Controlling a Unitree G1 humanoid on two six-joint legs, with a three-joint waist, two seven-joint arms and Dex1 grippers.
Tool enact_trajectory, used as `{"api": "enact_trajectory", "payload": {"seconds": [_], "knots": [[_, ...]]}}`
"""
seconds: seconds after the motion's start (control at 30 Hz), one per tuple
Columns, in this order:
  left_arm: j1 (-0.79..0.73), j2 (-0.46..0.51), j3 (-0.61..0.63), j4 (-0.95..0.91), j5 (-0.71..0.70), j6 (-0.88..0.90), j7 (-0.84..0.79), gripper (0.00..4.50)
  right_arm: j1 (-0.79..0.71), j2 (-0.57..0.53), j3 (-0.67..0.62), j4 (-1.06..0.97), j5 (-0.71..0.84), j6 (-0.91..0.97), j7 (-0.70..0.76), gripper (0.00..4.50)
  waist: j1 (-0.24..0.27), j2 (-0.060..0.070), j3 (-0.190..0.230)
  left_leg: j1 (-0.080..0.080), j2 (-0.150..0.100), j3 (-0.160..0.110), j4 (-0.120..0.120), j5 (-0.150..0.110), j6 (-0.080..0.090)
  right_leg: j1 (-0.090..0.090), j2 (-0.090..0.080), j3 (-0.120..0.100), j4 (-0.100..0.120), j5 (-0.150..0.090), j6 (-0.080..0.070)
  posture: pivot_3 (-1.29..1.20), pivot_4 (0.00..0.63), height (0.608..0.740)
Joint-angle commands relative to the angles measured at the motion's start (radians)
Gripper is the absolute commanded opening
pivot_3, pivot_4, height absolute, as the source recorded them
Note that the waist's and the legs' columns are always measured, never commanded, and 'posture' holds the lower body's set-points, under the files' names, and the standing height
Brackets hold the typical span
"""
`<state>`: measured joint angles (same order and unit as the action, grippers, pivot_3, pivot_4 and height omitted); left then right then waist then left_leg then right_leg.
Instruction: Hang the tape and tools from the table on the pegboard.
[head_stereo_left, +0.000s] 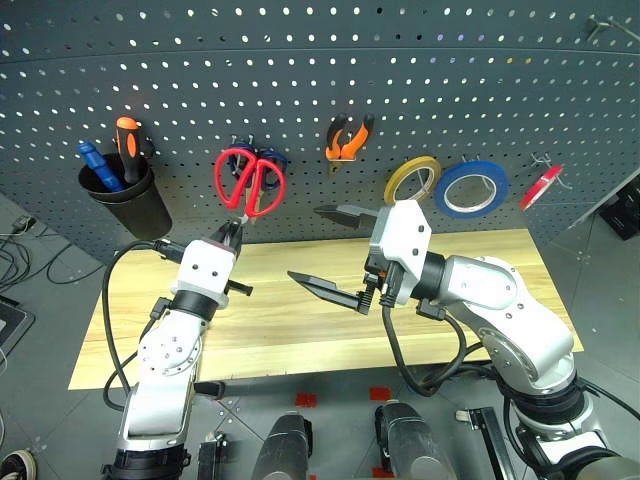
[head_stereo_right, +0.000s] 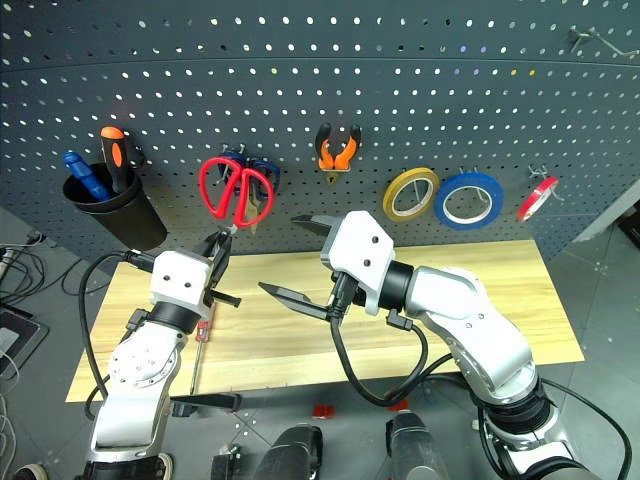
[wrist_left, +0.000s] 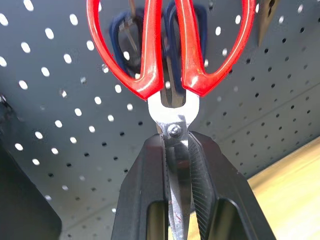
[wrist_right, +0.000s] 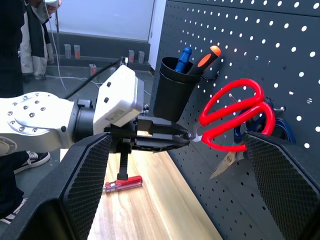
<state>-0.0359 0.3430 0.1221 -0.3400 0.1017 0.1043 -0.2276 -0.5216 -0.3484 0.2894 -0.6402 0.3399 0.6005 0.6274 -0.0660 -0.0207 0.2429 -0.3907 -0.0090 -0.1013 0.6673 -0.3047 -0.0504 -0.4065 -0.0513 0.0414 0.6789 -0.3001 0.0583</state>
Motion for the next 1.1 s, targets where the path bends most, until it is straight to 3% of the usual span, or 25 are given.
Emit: {"api": "enact_trajectory", "payload": {"seconds": [0.03,0.37,0.57,0.73,0.97,1.1], "knots": [[-0.022,-0.017,0.001,0.001,-0.008,0.016,0.020,0.29,-0.012,0.010,-0.008,-0.020,0.006,-0.013,-0.011,4.50,0.000,0.000,0.000,0.000,0.000,0.000,0.000,0.000,0.000,0.000,0.000,0.000,0.000,0.000,0.000,-0.08,0.258,0.740],[-0.047,-0.051,0.003,0.026,-0.071,0.049,0.006,0.29,0.002,0.009,-0.001,-0.024,0.001,-0.018,-0.012,4.50,0.000,0.000,0.000,0.000,0.000,0.000,0.000,0.000,0.000,0.000,0.000,0.000,0.000,0.000,0.000,-0.08,0.255,0.740],[-0.015,-0.035,0.019,0.010,-0.062,0.081,0.016,2.17,0.020,-0.001,0.003,-0.032,-0.007,-0.013,-0.021,4.50,0.000,0.000,0.000,0.000,0.000,0.000,0.000,0.000,0.000,0.000,-0.001,0.000,0.000,0.000,0.000,-0.08,0.253,0.740],[0.075,-0.011,0.108,0.018,-0.177,0.219,-0.048,3.63,0.080,-0.020,0.020,-0.011,-0.077,0.040,-0.102,4.50,-0.003,0.000,0.000,0.000,0.000,0.000,0.000,0.000,0.000,0.000,-0.001,0.000,0.000,0.000,0.000,-0.08,0.256,0.740],[0.086,0.033,0.285,0.105,-0.288,0.540,-0.007,3.63,0.152,-0.020,0.119,-0.056,-0.101,0.224,-0.166,4.50,-0.008,0.000,0.001,0.000,0.000,-0.001,-0.001,0.000,0.000,0.000,-0.001,0.000,0.000,0.000,0.000,-0.06,0.277,0.740],[0.046,0.050,0.308,0.172,-0.333,0.654,-0.021,3.63,0.131,-0.005,0.172,-0.034,-0.111,0.324,-0.180,4.50,-0.007,-0.001,0.002,0.000,-0.001,-0.002,0.000,0.000,0.000,0.000,0.000,-0.001,0.000,0.000,0.000,-0.06,0.286,0.740]]}}
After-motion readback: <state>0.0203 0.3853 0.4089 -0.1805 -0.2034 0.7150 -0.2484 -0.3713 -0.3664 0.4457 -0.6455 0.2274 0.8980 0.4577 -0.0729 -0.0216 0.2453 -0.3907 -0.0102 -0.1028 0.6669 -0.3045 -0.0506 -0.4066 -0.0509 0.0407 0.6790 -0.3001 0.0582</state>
